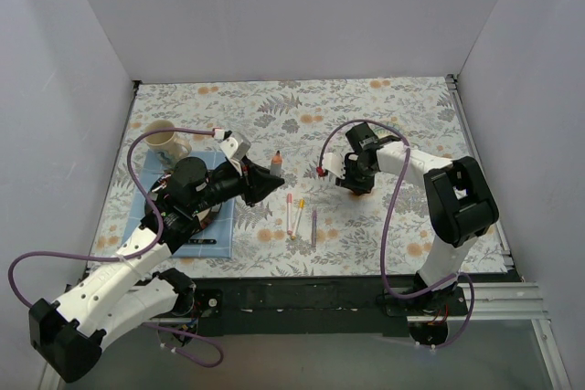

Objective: Insert the pens into the pen caps

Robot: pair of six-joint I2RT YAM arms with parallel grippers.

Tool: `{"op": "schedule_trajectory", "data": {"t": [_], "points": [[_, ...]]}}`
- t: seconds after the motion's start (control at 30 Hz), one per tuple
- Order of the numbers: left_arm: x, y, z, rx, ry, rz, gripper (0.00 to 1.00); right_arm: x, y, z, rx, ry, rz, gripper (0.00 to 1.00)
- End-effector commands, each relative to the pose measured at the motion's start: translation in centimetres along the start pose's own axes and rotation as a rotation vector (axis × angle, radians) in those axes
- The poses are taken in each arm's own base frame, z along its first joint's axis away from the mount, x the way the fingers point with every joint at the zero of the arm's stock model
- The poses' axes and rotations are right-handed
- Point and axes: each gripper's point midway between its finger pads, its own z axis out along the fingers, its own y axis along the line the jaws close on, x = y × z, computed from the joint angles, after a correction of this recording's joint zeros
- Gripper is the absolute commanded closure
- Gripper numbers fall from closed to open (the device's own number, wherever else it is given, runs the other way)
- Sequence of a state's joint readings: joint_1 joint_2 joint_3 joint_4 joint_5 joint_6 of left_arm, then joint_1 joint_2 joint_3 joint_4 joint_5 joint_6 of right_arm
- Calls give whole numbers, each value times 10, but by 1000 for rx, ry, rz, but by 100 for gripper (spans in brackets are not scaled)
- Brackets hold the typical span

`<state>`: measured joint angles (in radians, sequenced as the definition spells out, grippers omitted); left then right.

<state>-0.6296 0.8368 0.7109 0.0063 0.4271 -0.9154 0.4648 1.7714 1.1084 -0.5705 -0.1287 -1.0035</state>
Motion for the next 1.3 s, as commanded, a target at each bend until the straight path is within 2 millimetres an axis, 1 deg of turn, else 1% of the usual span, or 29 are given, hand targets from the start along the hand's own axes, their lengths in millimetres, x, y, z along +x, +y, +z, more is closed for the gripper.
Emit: {"op": "schedule_trajectory", "data": {"t": [0.0,0.07,0.1,0.17,0.2,0.27,0.3,0.33,0.37,0.4,0.47,0.5,0.53,0.6,0.63,0.67,0.7,0.73,0.77,0.8,0.83,0.87,0.9,0.93,0.97,1.0,1.03,1.23,1.27], "points": [[-6,3,-4,-25,-29,21,100,12,21,23,-73,45,124,98],[-7,6,-2,-40,-32,6,100,7,22,23,-54,46,161,99],[-8,7,-1,-47,-33,-4,100,4,24,22,-51,36,222,99],[-9,8,0,-62,-31,-67,100,-2,25,16,-32,17,279,99],[-10,6,0,-57,-31,-91,100,-5,24,12,-15,13,341,99],[-11,0,-1,-41,-47,-149,100,-19,12,-5,44,-32,404,99],[-5,2,-1,-44,-46,-169,100,-26,6,-13,73,-52,483,99],[-1,4,-1,-54,-47,-188,100,-35,-2,-26,105,-83,520,99],[2,7,-1,-73,-51,-221,100,-51,-17,-44,138,-127,558,99],[13,12,-1,-96,-33,-244,100,-62,-19,-54,137,-163,643,99],[26,18,3,-117,-2,-293,100,-84,-26,-78,151,-238,706,99],[32,19,5,-116,14,-310,100,-98,-34,-92,171,-294,737,99],[37,19,7,-113,30,-328,100,-110,-37,-109,181,-358,819,99],[43,16,14,-93,42,-383,100,-129,-43,-129,194,-460,886,99],[50,12,16,-80,52,-393,100,-139,-42,-145,195,-520,960,99],[53,9,19,-75,56,-399,100,-145,-42,-153,192,-552,981,99],[54,12,24,-99,43,-397,100,-157,-41,-162,180,-601,997,99],[62,4,29,-86,64,-394,100,-166,-37,-177,170,-654,998,99],[65,1,33,-82,70,-391,100,-173,-35,-185,159,-692,1041,99],[76,-4,41,-72,98,-391,100,-189,-31,-205,166,-780,1019,99],[80,-6,45,-70,109,-392,100,-192,-24,-204,153,-802,1026,99],[81,-8,50,-68,114,-395,100,-200,-19,-211,139,-847,1049,99],[84,-13,55,-55,121,-394,100,-214,-13,-229,139,-928,1019,99],[89,-14,60,-53,134,-401,100,-213,-8,-226,147,-932,1046,99],[89,-16,62,-46,133,-399,100,-211,-11,-230,192,-952,1072,99],[88,-19,65,-34,125,-396,100,-217,-1,-237,179,-984,1071,99],[89,-19,67,-41,121,-390,100,-217,-3,-241,206,-1009,1082,99],[77,-19,72,-48,89,-367,100,-212,7,-241,251,-1016,1119,99],[75,-18,72,-53,80,-362,100,-209,7,-236,264,-1004,1124,99]]}}
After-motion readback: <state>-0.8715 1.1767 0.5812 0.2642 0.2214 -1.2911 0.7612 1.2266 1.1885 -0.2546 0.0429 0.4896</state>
